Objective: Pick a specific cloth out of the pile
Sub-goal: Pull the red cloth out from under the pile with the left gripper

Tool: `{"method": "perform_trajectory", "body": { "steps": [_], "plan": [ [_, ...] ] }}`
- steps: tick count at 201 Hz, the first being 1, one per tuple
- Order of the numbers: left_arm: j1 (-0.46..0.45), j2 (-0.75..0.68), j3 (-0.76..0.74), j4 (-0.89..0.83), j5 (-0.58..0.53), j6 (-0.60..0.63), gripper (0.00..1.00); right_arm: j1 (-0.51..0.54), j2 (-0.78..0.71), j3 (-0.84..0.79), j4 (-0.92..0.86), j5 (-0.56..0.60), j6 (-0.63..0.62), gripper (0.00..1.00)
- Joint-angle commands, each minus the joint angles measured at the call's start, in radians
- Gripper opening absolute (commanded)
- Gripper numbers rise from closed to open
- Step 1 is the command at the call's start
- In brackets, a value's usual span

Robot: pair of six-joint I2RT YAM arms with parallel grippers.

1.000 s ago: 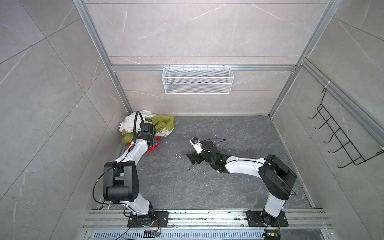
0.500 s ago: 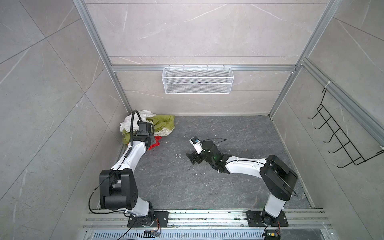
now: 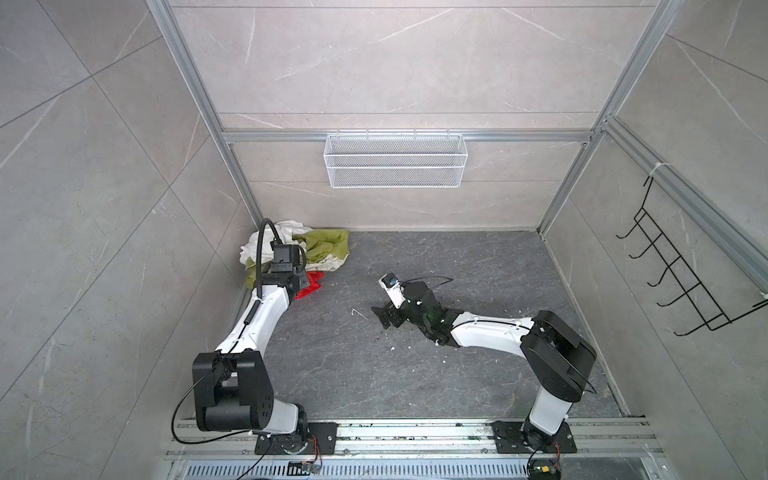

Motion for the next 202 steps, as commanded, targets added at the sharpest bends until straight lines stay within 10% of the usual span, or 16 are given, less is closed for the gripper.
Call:
{"method": "perform_trajectory", "body": {
  "steps": [1, 202],
  "plan": [
    [-0.005, -0.048, 0.054, 0.014, -0.02, 0.024, 0.0, 0.009, -0.031, -0.006, -0.004, 0.019, 0.016, 0.99],
    [-0.006, -0.215, 0.074, -0.04, -0.028, 0.051, 0.0, 0.027, -0.043, -0.019, 0.023, 0.033, 0.009, 1.0]
  ]
}}
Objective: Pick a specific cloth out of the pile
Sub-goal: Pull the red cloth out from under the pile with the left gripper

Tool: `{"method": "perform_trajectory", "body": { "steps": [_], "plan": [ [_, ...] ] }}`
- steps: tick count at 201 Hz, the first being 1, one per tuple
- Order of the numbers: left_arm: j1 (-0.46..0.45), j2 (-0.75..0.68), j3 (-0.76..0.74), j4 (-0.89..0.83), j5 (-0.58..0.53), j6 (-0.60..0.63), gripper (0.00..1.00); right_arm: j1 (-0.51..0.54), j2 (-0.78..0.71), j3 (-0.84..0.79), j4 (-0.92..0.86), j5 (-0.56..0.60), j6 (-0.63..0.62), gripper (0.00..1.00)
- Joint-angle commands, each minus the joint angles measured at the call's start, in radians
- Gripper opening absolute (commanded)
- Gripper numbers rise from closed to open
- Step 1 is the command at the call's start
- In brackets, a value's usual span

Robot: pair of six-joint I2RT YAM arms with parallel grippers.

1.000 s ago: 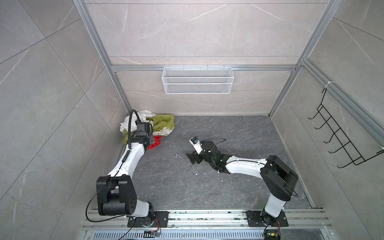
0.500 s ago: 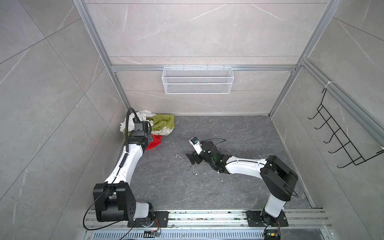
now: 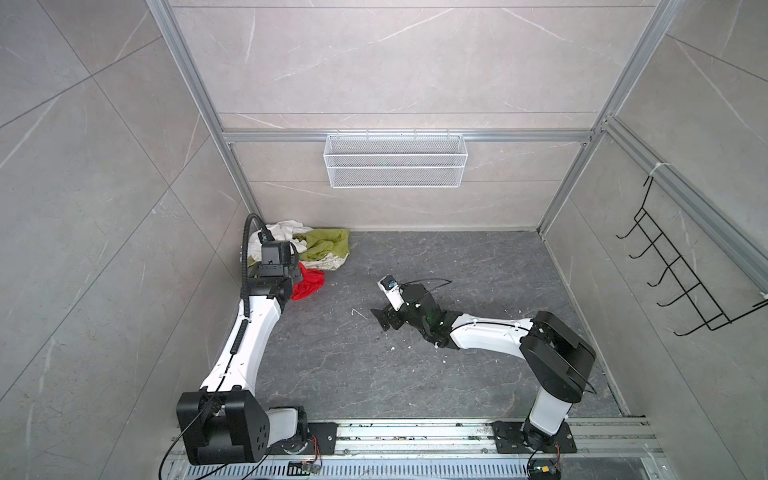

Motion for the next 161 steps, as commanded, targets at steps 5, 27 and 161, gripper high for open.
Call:
{"method": "perform_trajectory", "body": {
  "steps": [5, 27, 161],
  "plan": [
    [-0.005, -0.062, 0.045, -0.016, 0.005, 0.025, 0.0, 0.01, -0.044, -0.01, 0.022, 0.009, 0.005, 1.0],
    [-0.006, -0.091, 0.036, -0.043, 0.038, 0.021, 0.0, 0.013, -0.047, -0.024, 0.058, -0.017, -0.019, 1.0],
    [-0.005, -0.23, 0.106, -0.147, 0.094, 0.062, 0.0, 0.034, -0.017, -0.023, 0.158, -0.111, -0.057, 1.0]
  ]
}}
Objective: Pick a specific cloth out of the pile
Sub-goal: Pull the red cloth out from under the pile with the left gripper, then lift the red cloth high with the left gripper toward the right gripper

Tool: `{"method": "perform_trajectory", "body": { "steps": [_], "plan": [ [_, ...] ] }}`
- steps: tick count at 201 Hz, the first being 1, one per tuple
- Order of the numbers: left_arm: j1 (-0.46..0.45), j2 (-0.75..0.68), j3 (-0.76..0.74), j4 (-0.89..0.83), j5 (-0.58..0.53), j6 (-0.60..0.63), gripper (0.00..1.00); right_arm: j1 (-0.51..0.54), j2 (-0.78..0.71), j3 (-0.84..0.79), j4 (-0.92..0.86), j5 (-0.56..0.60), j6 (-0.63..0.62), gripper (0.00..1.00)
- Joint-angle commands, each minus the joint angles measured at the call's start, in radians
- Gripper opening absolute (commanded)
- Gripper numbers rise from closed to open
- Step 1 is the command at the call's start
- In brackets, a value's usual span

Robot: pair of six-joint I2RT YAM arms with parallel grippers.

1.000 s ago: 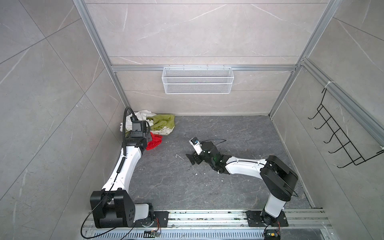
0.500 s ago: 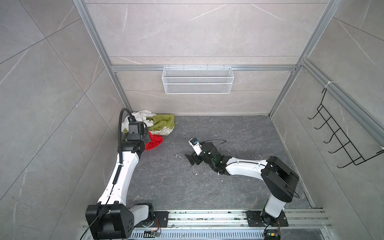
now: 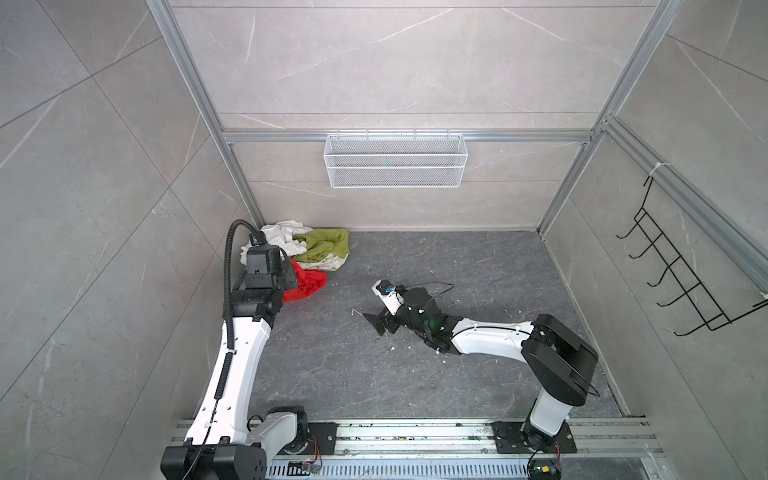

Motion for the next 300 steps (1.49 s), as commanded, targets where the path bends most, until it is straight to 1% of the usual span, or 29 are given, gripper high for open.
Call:
{"method": "perform_trajectory", "body": {
  "steps": [1, 53, 137, 160, 205, 226, 253, 300],
  "plan": [
    [-0.004, -0.046, 0.058, 0.011, 0.021, 0.029, 0.0, 0.01, 0.0, 0.017, 0.015, -0.005, -0.008, 1.0],
    [-0.005, -0.064, 0.105, -0.043, 0.052, 0.028, 0.0, 0.015, -0.005, 0.021, -0.008, 0.019, 0.001, 1.0],
    [-0.004, -0.101, 0.183, -0.095, 0.189, 0.002, 0.0, 0.026, -0.014, 0.01, 0.016, 0.017, -0.007, 1.0],
    [-0.005, -0.11, 0.206, -0.092, 0.212, 0.003, 0.0, 0.029, -0.018, 0.01, 0.018, 0.017, -0.006, 1.0],
    [-0.005, -0.121, 0.221, -0.079, 0.194, 0.024, 0.0, 0.033, -0.024, 0.019, 0.009, 0.017, -0.007, 0.99],
    [-0.004, -0.119, 0.234, -0.077, 0.205, 0.021, 0.0, 0.035, -0.025, 0.022, 0.009, 0.017, -0.011, 1.0],
    [-0.005, -0.119, 0.248, -0.063, 0.237, 0.025, 0.0, 0.036, -0.022, 0.033, 0.005, 0.017, -0.014, 1.0],
    [-0.004, -0.15, 0.25, -0.017, 0.327, 0.032, 0.0, 0.043, -0.011, 0.054, -0.001, 0.017, -0.017, 1.0]
  ]
}}
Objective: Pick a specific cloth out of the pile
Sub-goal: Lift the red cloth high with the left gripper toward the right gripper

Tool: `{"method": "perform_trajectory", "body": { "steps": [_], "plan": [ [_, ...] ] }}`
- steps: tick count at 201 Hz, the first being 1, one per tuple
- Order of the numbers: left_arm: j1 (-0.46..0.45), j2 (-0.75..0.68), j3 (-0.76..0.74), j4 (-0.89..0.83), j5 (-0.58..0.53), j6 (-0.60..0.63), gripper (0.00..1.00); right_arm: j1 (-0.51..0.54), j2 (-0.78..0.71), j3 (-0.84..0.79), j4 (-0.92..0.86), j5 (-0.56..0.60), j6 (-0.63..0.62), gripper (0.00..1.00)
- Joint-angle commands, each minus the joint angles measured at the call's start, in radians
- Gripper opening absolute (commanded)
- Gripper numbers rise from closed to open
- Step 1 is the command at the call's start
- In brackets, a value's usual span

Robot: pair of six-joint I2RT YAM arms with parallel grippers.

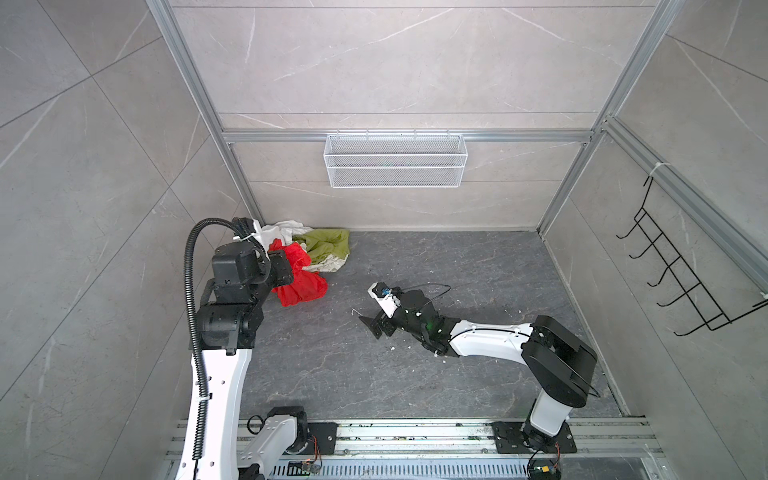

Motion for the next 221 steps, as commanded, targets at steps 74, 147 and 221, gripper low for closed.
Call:
{"method": "perform_trajectory", "body": {
  "steps": [74, 147, 221],
  "plan": [
    [-0.005, -0.073, 0.066, 0.126, 0.119, -0.023, 0.0, 0.018, -0.003, 0.035, 0.003, 0.016, -0.014, 1.0],
    [-0.005, -0.07, 0.104, 0.214, 0.199, -0.145, 0.0, 0.021, -0.014, 0.017, 0.021, 0.029, -0.017, 1.0],
    [-0.004, -0.039, 0.148, 0.297, 0.293, -0.262, 0.0, 0.021, -0.047, -0.012, 0.061, 0.033, -0.018, 1.0]
  ]
}}
